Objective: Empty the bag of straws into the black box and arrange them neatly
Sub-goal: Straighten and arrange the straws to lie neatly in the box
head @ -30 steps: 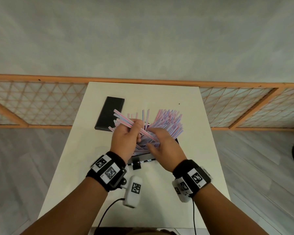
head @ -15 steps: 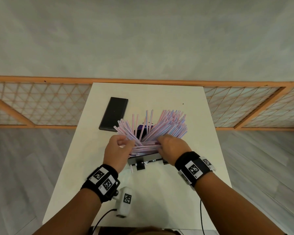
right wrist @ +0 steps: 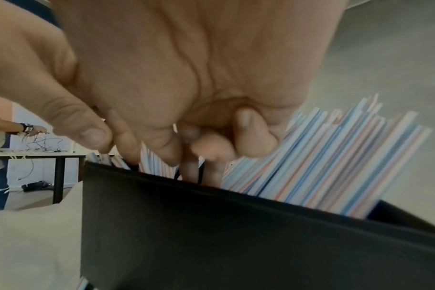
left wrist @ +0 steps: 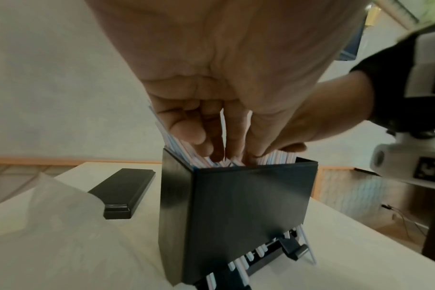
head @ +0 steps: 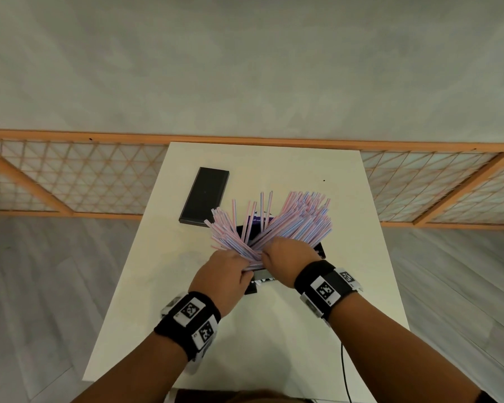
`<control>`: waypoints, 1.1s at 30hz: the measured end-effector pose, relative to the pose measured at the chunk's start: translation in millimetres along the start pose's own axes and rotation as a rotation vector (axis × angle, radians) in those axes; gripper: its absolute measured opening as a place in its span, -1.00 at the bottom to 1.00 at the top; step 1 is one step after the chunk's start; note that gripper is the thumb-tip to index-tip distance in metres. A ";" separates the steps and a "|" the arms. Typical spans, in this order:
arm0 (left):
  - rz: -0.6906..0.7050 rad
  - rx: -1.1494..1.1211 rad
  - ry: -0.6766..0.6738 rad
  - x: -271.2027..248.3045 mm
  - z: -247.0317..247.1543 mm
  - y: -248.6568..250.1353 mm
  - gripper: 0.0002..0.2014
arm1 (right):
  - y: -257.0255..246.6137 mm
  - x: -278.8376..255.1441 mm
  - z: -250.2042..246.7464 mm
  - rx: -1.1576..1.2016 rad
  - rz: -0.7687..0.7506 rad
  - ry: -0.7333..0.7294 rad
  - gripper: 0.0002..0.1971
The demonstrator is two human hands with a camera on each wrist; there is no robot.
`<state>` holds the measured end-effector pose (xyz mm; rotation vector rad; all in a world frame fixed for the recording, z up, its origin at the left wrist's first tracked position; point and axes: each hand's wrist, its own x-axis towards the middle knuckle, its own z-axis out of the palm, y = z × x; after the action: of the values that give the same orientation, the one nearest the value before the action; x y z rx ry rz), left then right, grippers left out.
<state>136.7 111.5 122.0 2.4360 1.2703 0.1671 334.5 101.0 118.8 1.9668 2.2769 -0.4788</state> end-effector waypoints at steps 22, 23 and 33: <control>0.059 0.263 -0.084 1.4 27.6 0.4 -0.79 | -17.2 -3.3 -57.6 -0.231 0.072 -0.204 -0.81; 0.054 0.245 -0.053 0.8 23.2 0.4 -0.79 | -15.3 -9.8 -66.9 -0.238 0.081 -0.184 -0.80; -0.221 -0.005 0.017 -10.5 -34.0 -30.8 -0.73 | 23.5 -61.1 -68.5 -0.024 0.178 0.128 -0.84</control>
<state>97.5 128.4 142.0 2.2742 1.5320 0.1296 376.4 66.1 196.2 2.2216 2.1383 -0.3158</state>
